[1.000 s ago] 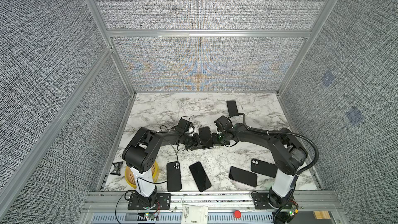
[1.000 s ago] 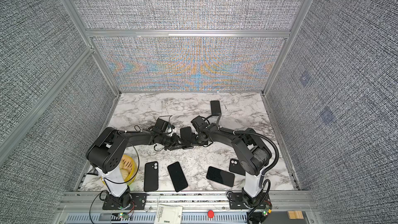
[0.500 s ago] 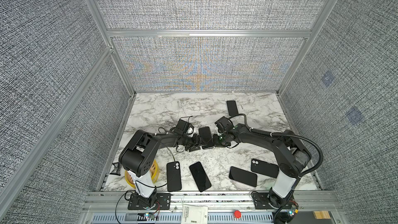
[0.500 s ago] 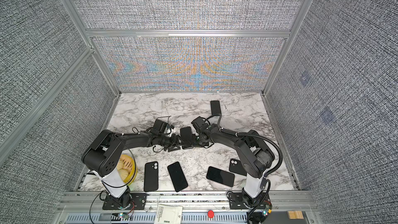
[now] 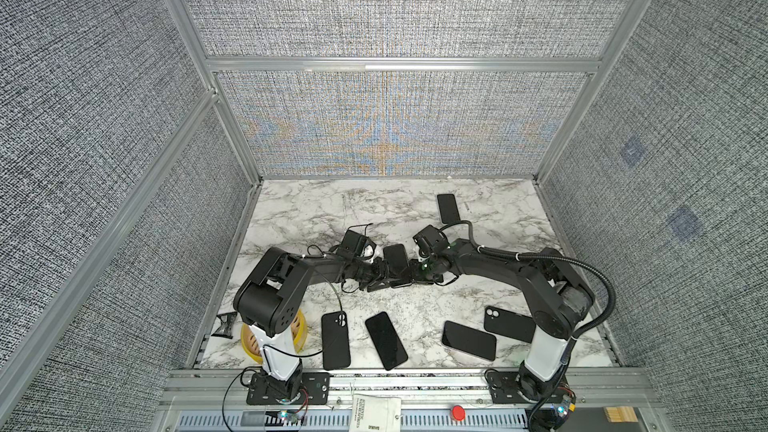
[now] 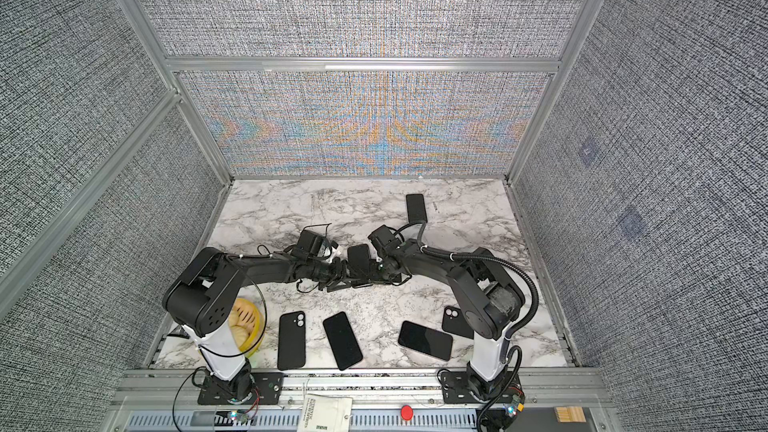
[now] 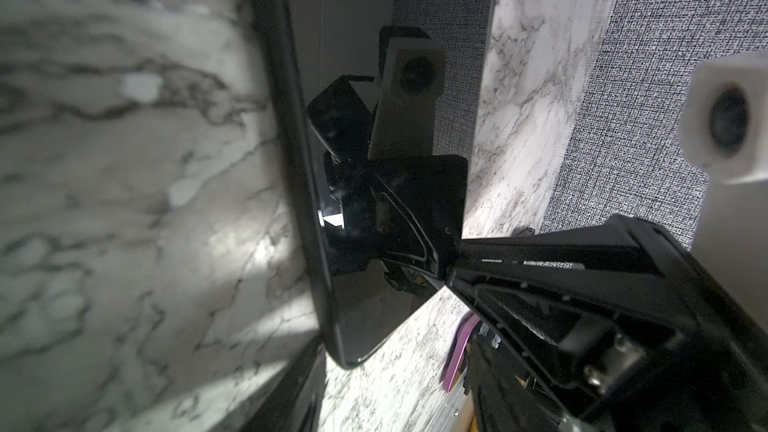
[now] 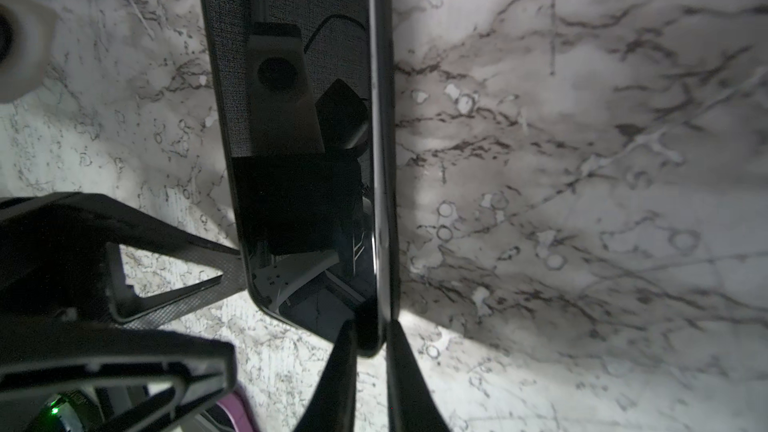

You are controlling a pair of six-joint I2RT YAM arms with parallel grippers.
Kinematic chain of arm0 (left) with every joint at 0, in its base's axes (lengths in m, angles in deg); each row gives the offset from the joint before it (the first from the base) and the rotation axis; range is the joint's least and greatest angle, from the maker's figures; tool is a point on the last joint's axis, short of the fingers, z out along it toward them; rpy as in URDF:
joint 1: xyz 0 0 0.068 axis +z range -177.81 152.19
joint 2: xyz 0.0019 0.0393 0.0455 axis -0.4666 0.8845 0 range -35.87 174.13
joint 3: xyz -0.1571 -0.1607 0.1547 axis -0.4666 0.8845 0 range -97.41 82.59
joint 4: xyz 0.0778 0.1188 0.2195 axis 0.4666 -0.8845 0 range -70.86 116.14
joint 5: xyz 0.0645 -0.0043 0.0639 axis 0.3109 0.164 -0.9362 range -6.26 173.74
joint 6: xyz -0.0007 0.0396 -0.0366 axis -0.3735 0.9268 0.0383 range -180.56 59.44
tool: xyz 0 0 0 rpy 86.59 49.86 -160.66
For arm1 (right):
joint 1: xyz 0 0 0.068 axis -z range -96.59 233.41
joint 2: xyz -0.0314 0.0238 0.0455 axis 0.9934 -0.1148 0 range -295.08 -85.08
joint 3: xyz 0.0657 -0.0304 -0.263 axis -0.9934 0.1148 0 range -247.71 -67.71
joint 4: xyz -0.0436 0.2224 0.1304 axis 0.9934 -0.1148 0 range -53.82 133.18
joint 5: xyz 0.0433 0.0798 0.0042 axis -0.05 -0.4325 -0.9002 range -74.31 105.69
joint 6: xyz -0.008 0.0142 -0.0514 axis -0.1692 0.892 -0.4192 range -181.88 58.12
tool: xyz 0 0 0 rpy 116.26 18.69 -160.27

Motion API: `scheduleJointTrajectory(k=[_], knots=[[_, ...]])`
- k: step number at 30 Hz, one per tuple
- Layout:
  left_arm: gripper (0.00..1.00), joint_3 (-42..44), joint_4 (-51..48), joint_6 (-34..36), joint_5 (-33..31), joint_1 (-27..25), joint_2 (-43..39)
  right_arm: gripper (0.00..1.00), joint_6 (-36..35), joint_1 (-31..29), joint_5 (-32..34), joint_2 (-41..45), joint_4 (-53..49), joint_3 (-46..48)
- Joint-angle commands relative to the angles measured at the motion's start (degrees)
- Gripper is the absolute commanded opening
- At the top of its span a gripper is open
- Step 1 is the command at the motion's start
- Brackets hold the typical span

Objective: Put the phone into the phone case

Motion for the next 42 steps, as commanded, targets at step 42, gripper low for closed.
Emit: scheduleJointTrajectory(k=[42], knots=[[0.54,0.0,-2.2,0.2,-3.1,0.0,-0.3,0.10,0.0,0.3,0.4,2.3,-0.6,2.4]])
